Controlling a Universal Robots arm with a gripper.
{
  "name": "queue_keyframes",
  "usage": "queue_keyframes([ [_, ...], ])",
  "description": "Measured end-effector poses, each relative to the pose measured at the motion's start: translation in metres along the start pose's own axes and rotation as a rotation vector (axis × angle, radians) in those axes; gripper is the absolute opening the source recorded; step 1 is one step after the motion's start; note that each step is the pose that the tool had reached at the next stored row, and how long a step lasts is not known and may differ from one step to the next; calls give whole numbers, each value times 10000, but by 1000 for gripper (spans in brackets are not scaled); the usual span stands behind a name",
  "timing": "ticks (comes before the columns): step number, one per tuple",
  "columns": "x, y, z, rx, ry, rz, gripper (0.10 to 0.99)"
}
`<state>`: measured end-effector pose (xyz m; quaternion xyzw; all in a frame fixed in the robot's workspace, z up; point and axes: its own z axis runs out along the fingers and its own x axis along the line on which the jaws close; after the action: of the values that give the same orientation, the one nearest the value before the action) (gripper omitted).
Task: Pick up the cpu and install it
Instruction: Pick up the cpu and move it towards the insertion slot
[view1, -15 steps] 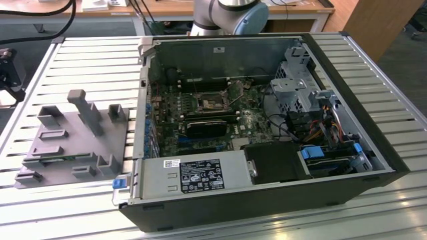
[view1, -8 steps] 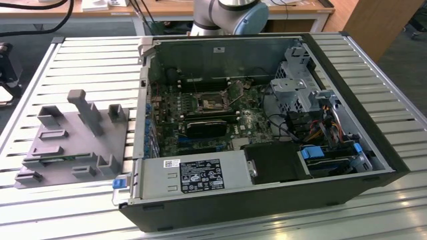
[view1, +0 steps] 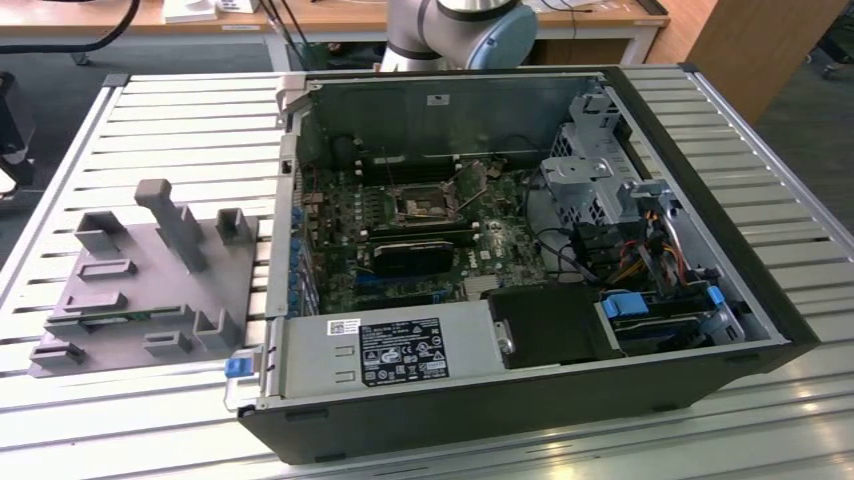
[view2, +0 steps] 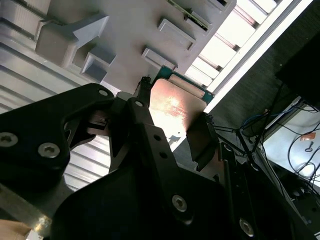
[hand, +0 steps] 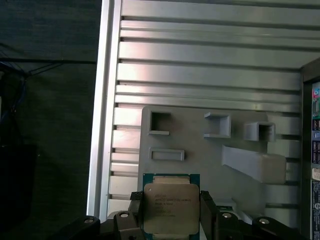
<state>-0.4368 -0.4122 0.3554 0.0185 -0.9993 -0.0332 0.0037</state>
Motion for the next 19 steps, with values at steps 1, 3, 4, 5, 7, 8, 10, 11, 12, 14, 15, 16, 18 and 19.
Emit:
queue_keyframes([
  [1, 0, 1, -21, 0, 0, 0, 541],
  [3, 0, 4, -57, 1, 0, 0, 541],
  [4, 0, 5, -73, 0, -2, 0, 541],
  [5, 0, 6, -89, 0, -1, -1, 541],
  [7, 1, 9, -123, 1, -1, 0, 541],
  [8, 1, 10, -138, 1, -3, -1, 541],
  [10, 1, 13, -173, 1, -5, -1, 541],
  [11, 1, 14, -190, 0, -5, -1, 541],
  [12, 1, 15, -206, 0, -6, -1, 541],
  [14, 1, 18, -239, 0, -8, -1, 541],
  [15, 1, 19, -255, 0, -9, -1, 541],
  [16, 2, 20, -270, 0, -9, -1, 541],
  [18, 2, 22, -300, 1, -9, 0, 541],
  [19, 2, 23, -313, 1, -9, -1, 541],
])
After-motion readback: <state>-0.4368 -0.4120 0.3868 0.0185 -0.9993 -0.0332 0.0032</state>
